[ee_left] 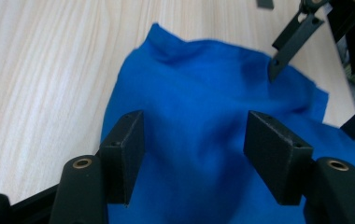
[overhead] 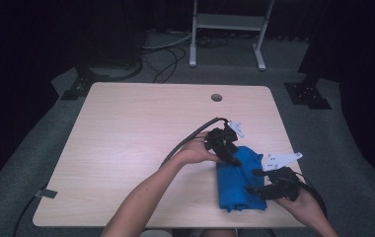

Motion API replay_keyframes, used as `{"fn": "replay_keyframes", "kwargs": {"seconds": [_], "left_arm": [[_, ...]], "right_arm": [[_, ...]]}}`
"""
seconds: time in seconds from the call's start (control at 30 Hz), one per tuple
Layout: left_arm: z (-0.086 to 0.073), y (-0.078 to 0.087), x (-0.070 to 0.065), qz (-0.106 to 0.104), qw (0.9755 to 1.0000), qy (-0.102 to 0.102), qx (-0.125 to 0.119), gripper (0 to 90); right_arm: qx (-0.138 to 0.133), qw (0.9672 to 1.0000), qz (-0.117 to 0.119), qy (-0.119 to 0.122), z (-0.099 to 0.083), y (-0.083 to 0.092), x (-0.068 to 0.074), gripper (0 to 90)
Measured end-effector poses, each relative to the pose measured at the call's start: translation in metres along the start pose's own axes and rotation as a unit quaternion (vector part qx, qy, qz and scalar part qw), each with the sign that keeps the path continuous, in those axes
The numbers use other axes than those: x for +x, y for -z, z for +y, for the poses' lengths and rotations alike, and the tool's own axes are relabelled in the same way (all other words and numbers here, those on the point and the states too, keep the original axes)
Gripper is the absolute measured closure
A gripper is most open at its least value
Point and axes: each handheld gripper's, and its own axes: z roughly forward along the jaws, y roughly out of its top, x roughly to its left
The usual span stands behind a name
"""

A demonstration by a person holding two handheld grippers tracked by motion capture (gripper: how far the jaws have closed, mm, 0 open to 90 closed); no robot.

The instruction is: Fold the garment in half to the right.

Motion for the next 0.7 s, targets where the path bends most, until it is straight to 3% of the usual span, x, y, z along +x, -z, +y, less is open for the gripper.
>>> {"fn": "replay_keyframes", "kwargs": {"seconds": [0.2, 0.47, 0.7], "left_arm": [[-0.002, -0.008, 0.000, 0.001, 1.0000, 0.001, 0.006, 37.2], [-0.006, -0.023, -0.003, 0.005, 0.9992, -0.015, 0.037, 37.2], [-0.010, -0.032, -0.005, 0.011, 0.9985, -0.022, 0.048, 37.2]], "right_arm": [[0.009, 1.0000, 0.000, -0.004, -0.007, -0.009, -0.004, 34.6], [0.027, 0.9996, 0.002, -0.004, -0.017, -0.022, -0.004, 33.3], [0.037, 0.9993, 0.000, -0.004, -0.022, -0.026, -0.006, 32.9]]}}
